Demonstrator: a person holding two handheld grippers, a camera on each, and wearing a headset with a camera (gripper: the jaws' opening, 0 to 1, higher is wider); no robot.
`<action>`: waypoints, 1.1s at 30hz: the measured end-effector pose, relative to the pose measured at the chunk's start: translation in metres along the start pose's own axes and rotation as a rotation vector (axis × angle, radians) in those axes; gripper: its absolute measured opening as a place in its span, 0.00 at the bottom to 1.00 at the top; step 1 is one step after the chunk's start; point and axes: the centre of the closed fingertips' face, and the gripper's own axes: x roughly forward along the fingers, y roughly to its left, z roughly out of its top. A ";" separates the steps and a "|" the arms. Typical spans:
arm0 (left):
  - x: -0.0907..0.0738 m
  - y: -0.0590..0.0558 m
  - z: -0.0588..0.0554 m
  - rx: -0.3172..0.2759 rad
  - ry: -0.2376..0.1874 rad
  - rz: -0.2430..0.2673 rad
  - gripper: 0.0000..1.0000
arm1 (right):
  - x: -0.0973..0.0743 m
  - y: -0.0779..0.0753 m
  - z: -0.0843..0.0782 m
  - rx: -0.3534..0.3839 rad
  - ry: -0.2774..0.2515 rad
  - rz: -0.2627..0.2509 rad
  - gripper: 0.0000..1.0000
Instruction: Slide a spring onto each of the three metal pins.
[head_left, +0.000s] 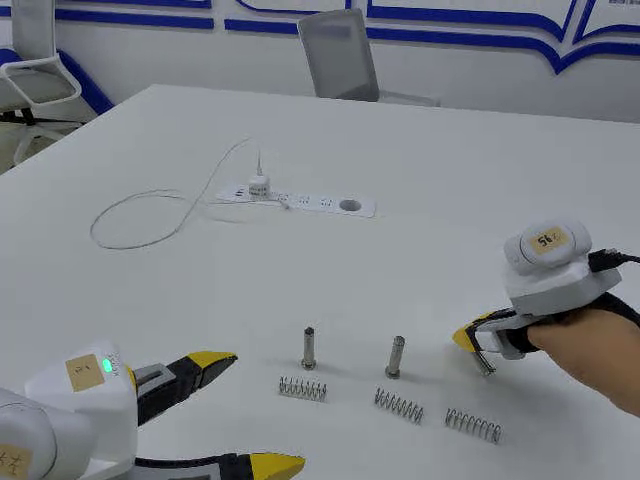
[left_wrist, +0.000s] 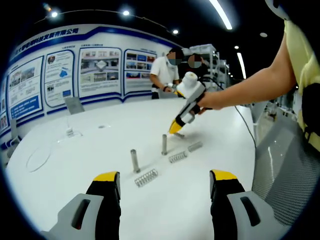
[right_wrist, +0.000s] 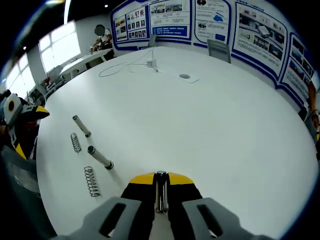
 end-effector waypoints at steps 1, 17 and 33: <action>0.000 -0.001 0.001 0.002 -0.002 -0.002 0.74 | -0.002 0.000 0.000 -0.002 -0.005 -0.002 0.09; -0.006 -0.008 0.008 0.031 -0.011 -0.008 0.74 | -0.028 0.008 -0.007 -0.012 -0.079 -0.034 0.09; -0.009 -0.014 0.010 0.042 -0.014 -0.008 0.74 | -0.035 0.012 -0.015 -0.001 -0.087 -0.033 0.09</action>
